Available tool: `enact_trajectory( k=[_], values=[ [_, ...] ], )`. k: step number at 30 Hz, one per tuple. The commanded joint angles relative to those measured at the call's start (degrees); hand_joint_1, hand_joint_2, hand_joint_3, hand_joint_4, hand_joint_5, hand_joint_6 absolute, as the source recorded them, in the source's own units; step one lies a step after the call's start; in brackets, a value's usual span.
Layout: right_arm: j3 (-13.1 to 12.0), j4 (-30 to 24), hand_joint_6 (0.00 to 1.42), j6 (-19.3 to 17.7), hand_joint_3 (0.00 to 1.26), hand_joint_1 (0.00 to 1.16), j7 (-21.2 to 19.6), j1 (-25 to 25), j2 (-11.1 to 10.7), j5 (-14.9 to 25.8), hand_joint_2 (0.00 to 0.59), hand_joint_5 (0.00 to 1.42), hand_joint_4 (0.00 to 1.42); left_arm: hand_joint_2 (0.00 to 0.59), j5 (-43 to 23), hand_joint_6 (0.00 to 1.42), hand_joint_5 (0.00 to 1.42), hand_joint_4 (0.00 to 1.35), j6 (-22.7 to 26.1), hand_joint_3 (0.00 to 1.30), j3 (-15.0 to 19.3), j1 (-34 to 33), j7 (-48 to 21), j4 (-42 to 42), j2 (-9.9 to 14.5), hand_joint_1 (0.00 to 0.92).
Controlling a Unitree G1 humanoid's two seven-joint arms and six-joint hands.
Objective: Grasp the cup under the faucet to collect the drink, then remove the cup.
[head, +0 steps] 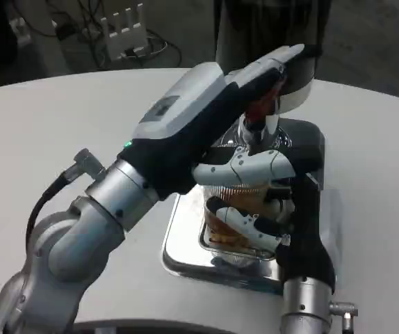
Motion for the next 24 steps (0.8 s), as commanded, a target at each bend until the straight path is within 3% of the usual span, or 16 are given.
enact_trajectory(
  k=[1, 6, 13, 24],
  values=[
    [1.5, -5.9, 1.38, -0.5, 0.80, 0.92, 0.0, 3.7, 1.3, -1.5, 0.144, 1.17, 0.92, 0.037, -6.8, 0.08, 0.00, 0.00, 4.9, 0.00, 1.5, 1.9, -3.5, -2.6, -1.0, 0.000],
    [2.9, -11.4, 1.41, 0.1, 0.82, 0.91, 1.7, 7.7, 0.2, -3.0, 0.121, 1.20, 0.95, 0.028, -10.6, 0.04, 0.00, 0.00, 8.4, 0.00, 2.8, 2.9, -5.0, -5.7, -1.0, 0.000],
    [3.4, -14.9, 1.40, 0.7, 0.83, 0.92, 2.6, 10.7, 0.0, -2.9, 0.116, 1.20, 0.95, 0.022, -12.3, 0.00, 0.00, 0.00, 11.4, 0.00, 4.1, 4.8, -4.1, -9.6, -2.0, 0.000],
    [5.3, -20.6, 1.40, 0.8, 0.83, 0.92, 2.5, 15.2, 0.9, -3.0, 0.114, 1.20, 0.95, 0.014, -11.7, 0.00, 0.00, 0.00, 13.3, 0.00, 6.9, 10.1, -2.0, -16.9, -1.9, 0.000]
  ],
)
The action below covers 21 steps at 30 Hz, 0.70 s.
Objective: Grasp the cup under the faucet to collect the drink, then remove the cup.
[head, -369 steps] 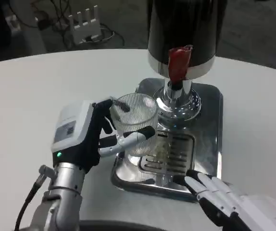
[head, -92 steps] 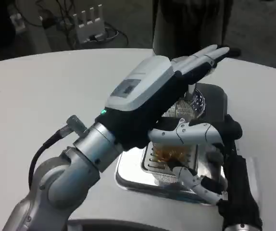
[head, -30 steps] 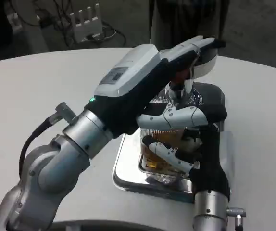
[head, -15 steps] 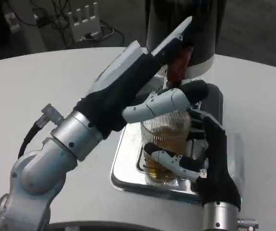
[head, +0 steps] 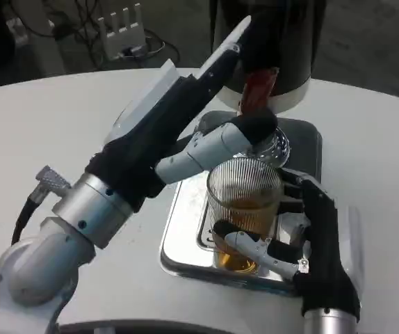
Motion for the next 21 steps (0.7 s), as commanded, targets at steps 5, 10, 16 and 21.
enact_trajectory(
  k=[5, 10, 16, 21],
  values=[
    [2.5, -6.1, 1.40, -1.0, 0.84, 0.92, -0.5, 5.8, 3.3, 0.0, 0.113, 1.20, 0.95, 0.012, 1.4, 0.00, 0.00, 0.00, 0.9, 0.00, 3.7, 8.3, 3.6, -5.4, -0.3, 0.000],
    [2.8, -9.4, 1.40, -1.0, 0.84, 0.92, 0.3, 9.2, 2.7, -0.1, 0.113, 1.21, 0.95, 0.013, -0.9, 0.00, 0.00, 0.00, 0.1, 0.00, 6.0, 12.7, 3.4, -6.1, -0.4, 0.000],
    [3.0, -15.5, 1.40, -0.6, 0.85, 0.92, 2.4, 14.3, 1.4, -0.5, 0.111, 1.21, 0.95, 0.027, 0.9, 0.00, 0.00, 0.00, -3.0, 0.00, 8.4, 19.2, 3.7, -6.5, 1.3, 0.000],
    [3.7, -20.2, 1.41, -0.2, 0.85, 0.92, 5.2, 17.9, 0.8, -0.9, 0.106, 1.21, 0.96, 0.068, 4.9, 0.00, 0.00, 0.00, -8.8, 0.00, 9.8, 24.2, 3.6, -3.8, 4.8, 0.000]
  ],
)
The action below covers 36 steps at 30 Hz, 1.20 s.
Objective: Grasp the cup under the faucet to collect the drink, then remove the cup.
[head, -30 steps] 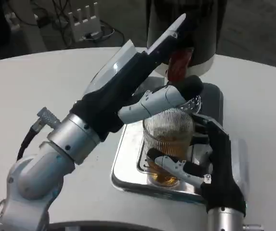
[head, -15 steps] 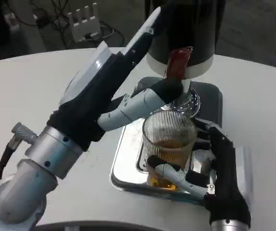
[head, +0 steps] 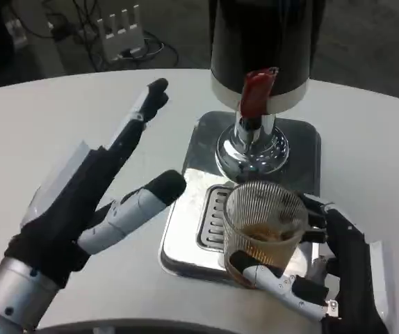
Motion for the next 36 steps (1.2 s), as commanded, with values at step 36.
enact_trajectory(
  k=[36],
  values=[
    [-5.5, -23.5, 1.42, 6.4, 0.86, 0.92, 21.9, 8.7, -3.2, 1.6, 0.072, 1.23, 0.97, 0.080, 32.0, 0.00, 0.00, 0.00, -23.5, 0.00, 4.5, 23.0, 9.6, 2.0, 9.2, 0.000]
  ],
)
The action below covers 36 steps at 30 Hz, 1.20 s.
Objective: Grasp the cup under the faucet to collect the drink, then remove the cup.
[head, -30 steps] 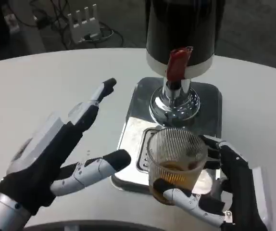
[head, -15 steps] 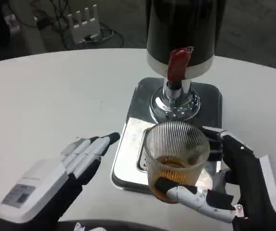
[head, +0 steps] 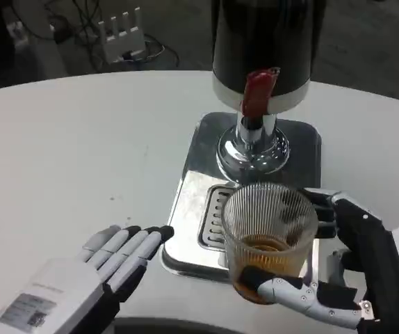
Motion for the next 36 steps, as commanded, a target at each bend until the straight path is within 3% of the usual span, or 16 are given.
enact_trajectory(
  k=[1, 11, 17, 36],
  values=[
    [-0.5, -3.0, 1.42, 0.3, 0.86, 0.92, 1.2, 0.5, 0.0, 0.5, 0.072, 1.23, 0.97, 0.080, 1.2, 0.00, 0.00, 0.00, 1.3, 0.00, 0.2, 0.6, -0.1, -1.9, 0.3, 0.000],
    [-1.1, -3.4, 1.42, 1.6, 0.86, 0.93, 2.6, -1.1, 0.2, -0.5, 0.077, 1.23, 0.97, 0.089, -0.3, 0.00, 0.00, 0.00, 5.1, 0.00, -0.7, -1.0, -3.2, -4.1, 1.1, 0.000],
    [-1.5, -3.7, 1.42, 1.9, 0.86, 0.92, 3.0, -1.9, 0.3, -0.6, 0.076, 1.23, 0.97, 0.104, -3.6, 0.00, 0.00, 0.00, 4.9, 0.00, -0.8, -2.8, -4.5, -3.1, 2.1, 0.000],
    [-2.3, -4.1, 1.40, 1.6, 0.87, 0.91, 3.2, -1.4, 0.5, -0.2, 0.072, 1.22, 0.98, 0.106, -4.2, 0.00, 0.00, 0.00, 5.2, 0.00, -0.4, -3.0, -5.1, -3.1, 3.1, 0.000]
  ],
)
